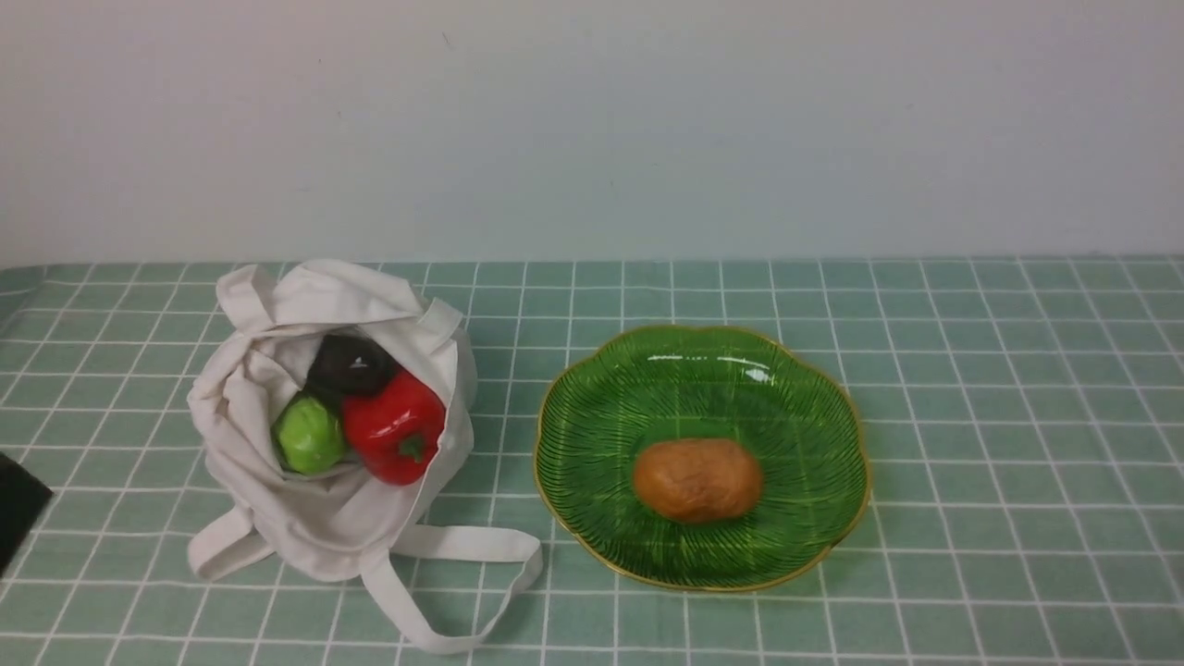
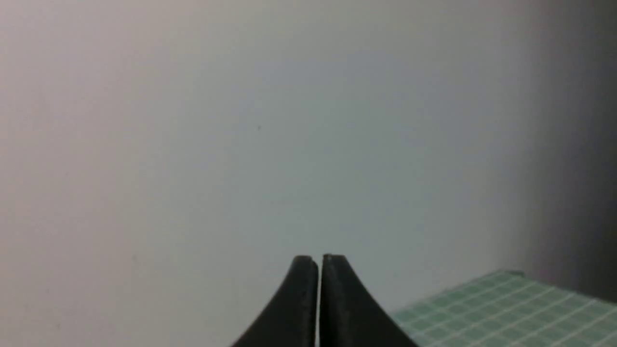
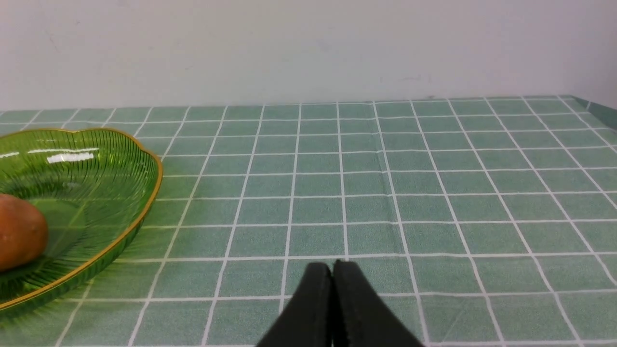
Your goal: Take vegetables from cloth bag on blue coffee tablecloth place on plate.
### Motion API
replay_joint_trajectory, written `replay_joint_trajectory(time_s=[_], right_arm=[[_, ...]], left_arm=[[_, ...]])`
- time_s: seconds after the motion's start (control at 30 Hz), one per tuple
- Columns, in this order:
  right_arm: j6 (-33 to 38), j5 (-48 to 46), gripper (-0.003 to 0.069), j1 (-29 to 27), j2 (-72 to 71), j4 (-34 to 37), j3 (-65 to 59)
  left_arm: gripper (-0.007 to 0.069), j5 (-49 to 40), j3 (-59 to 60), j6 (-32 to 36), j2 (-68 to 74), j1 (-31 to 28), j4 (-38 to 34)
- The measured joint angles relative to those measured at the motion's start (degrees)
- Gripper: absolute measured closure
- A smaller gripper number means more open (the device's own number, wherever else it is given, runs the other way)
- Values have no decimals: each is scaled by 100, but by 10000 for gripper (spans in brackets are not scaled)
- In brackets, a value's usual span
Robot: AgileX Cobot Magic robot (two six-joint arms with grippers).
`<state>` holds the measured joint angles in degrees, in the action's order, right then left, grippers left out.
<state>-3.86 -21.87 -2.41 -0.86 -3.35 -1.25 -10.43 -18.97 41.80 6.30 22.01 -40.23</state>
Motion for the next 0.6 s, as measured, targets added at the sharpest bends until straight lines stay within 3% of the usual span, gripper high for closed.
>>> replay_joint_trajectory(time_s=[0.07, 0.1, 0.13, 0.17, 0.23, 0.37, 0.6], right_arm=[[0, 0, 669, 0, 0, 0, 0], [0, 0, 669, 0, 0, 0, 0], [0, 0, 669, 0, 0, 0, 0], [0, 0, 669, 0, 0, 0, 0], [0, 0, 669, 0, 0, 0, 0], [0, 0, 669, 0, 0, 0, 0], [0, 0, 669, 0, 0, 0, 0]], left_arm=[[632, -100, 276, -1068, -64, -278, 1079], [632, -128, 305, -1186, -72, -313, 1194], [632, -184, 591, -2179, -156, -642, 2119], [632, -191, 658, -2283, -175, -717, 2302], [632, -258, 1101, -3443, -293, -1184, 3274], [632, -321, 1740, -4180, -446, -1698, 3912], [632, -940, 2050, -4261, -691, -2006, 4023]])
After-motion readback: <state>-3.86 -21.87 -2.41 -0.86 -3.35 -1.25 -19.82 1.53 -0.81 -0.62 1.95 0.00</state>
